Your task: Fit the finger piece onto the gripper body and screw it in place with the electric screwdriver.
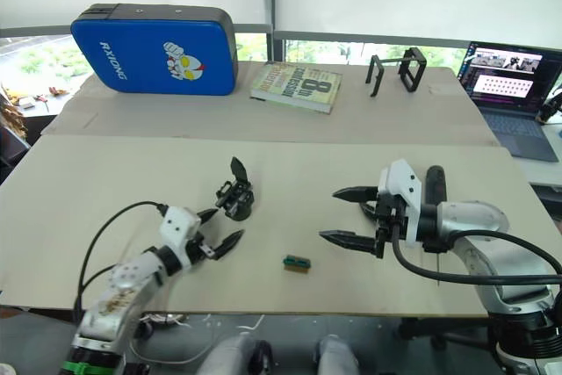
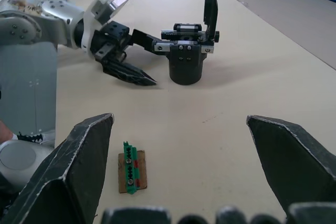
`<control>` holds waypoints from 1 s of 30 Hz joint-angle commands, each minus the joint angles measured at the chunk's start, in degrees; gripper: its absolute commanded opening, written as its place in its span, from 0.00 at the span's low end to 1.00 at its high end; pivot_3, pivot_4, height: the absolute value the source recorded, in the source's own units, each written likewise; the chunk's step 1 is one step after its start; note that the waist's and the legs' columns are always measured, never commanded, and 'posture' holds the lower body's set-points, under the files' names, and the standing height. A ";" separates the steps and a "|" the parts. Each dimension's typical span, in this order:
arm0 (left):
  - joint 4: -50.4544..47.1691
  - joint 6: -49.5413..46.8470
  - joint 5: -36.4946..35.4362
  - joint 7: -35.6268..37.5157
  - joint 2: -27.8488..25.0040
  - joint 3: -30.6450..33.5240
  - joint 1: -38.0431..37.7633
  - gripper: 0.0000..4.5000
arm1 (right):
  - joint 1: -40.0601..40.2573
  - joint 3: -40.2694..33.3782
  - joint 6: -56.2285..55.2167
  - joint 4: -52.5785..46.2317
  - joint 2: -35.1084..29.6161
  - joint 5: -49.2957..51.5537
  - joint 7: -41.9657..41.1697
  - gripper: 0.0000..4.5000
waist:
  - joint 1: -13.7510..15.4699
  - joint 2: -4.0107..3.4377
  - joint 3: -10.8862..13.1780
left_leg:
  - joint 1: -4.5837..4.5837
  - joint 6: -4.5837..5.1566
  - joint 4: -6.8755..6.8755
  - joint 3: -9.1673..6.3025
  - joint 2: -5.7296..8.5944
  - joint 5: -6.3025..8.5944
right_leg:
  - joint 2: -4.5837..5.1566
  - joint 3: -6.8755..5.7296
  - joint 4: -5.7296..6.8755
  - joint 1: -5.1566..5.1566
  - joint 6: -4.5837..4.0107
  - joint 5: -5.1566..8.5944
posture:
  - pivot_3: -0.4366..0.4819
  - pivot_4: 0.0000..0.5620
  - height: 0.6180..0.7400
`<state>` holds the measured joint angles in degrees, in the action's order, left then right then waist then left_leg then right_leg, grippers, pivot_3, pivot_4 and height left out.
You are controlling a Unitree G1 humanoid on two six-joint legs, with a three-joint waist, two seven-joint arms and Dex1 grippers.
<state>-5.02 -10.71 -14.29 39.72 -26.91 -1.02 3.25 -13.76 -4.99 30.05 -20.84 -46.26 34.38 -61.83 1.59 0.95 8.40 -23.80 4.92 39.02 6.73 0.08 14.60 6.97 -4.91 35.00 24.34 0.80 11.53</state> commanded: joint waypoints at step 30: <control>33.56 18.92 3.12 23.47 0.87 -3.29 23.50 0.52 | 4.57 -3.43 -0.54 -5.24 -0.45 1.47 2.73 1.00 | 0.42 0.02 0.02 | -0.06 0.30 0.19 0.04 0.03 -0.26 | 0.34 -0.78 -0.02 -0.13 0.16 -0.08 | 0.48 0.27 1.00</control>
<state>30.49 7.75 -11.04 62.46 -25.20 -4.77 28.13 -9.20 -6.15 29.97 -23.83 -46.63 34.93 -59.71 2.00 0.97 8.41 -23.87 5.22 39.20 6.77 0.11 14.34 7.33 -5.67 34.98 24.21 0.96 11.45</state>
